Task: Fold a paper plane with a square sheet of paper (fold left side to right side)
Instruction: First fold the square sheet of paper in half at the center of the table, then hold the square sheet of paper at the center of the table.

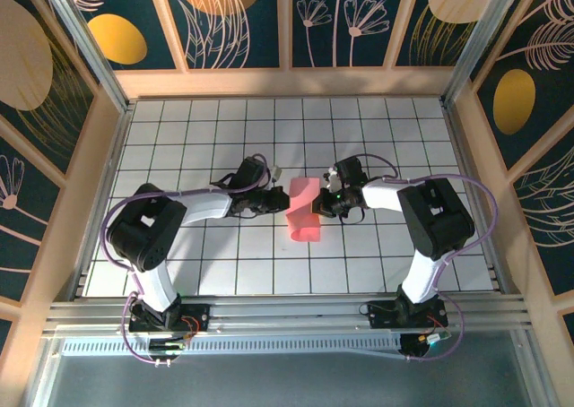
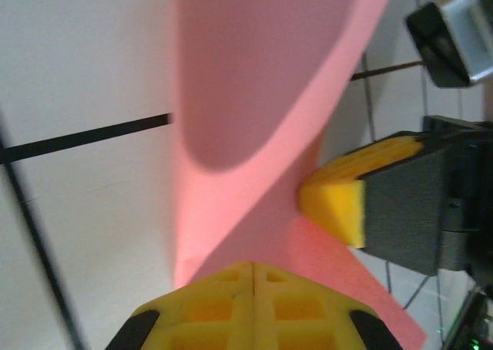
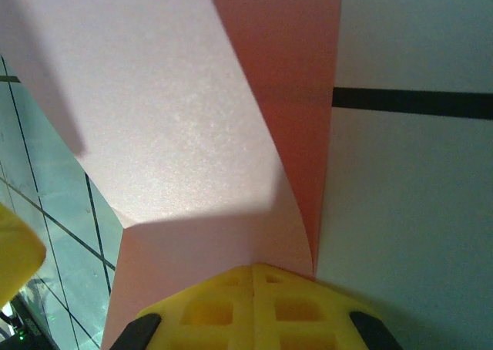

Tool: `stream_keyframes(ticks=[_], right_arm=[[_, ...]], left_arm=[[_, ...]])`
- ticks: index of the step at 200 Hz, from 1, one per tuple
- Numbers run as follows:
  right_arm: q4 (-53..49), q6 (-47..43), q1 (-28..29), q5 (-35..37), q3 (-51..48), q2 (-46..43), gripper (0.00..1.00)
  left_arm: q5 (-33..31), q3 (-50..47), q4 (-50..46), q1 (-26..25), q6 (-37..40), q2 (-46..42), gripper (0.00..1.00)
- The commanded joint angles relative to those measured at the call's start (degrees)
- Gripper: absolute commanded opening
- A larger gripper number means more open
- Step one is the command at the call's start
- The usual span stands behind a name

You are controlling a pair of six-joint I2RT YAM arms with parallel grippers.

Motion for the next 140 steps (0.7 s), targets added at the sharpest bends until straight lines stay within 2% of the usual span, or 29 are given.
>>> stream_keyframes(ticks=[1,140], right_arm=[[-6.5,-1.6,0.6,11.7,-2.4,5.3,0.0],[-7.8,-2.1,1.0,12.1,-1.4,5.4,0.0]], left_arm=[[2.7,2.1,1.0,-1.6,0.9,3.5,0.01],[-0.6,4.0,-1.7,-2.2,1.1,9.1,0.01]])
